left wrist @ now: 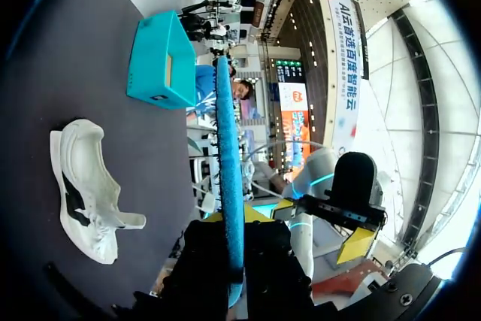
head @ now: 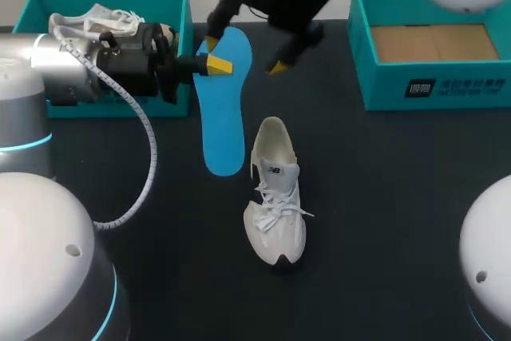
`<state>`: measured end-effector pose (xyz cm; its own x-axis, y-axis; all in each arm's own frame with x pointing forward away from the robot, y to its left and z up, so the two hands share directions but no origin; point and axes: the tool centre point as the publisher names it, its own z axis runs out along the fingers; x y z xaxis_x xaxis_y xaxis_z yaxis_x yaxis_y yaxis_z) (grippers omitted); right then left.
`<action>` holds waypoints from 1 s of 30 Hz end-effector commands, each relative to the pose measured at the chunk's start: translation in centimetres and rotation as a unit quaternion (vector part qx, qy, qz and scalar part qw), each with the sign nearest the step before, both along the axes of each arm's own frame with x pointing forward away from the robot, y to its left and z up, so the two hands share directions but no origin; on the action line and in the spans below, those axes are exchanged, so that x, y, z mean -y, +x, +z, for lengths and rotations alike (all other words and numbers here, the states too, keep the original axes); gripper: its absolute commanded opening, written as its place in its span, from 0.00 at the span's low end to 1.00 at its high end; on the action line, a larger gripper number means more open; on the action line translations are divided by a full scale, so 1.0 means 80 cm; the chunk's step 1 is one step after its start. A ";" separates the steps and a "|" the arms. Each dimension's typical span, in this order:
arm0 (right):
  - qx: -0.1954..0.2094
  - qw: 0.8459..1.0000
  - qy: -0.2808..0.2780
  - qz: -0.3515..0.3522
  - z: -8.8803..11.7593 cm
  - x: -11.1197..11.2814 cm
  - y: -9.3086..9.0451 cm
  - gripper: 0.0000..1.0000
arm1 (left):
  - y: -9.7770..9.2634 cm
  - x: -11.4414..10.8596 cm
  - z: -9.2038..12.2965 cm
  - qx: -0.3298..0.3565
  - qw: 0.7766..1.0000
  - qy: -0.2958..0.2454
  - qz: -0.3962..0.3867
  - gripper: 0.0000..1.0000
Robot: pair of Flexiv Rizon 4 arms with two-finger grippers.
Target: Take the shoe out of the shoebox, open the shoe tongue, remove and reinsert the insole, then place the shoe into the shoebox
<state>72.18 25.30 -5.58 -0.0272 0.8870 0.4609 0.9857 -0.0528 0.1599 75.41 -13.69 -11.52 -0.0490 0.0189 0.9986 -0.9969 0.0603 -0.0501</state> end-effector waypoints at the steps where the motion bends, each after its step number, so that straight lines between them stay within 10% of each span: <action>1: -0.006 0.990 -0.142 -0.023 0.008 -0.029 0.007 1.00 | -0.001 0.000 0.001 0.000 1.000 0.002 0.001 0.00; 30: -0.001 0.974 -0.226 -0.030 0.003 -0.039 -0.004 1.00 | -0.001 0.000 0.001 0.000 1.000 0.002 0.001 0.00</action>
<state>71.89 28.22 -5.42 0.0305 0.9991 0.0307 0.9835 -0.0355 0.1772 75.42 -13.72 -11.53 -0.0490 0.0195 0.9986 -0.9969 0.0602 -0.0500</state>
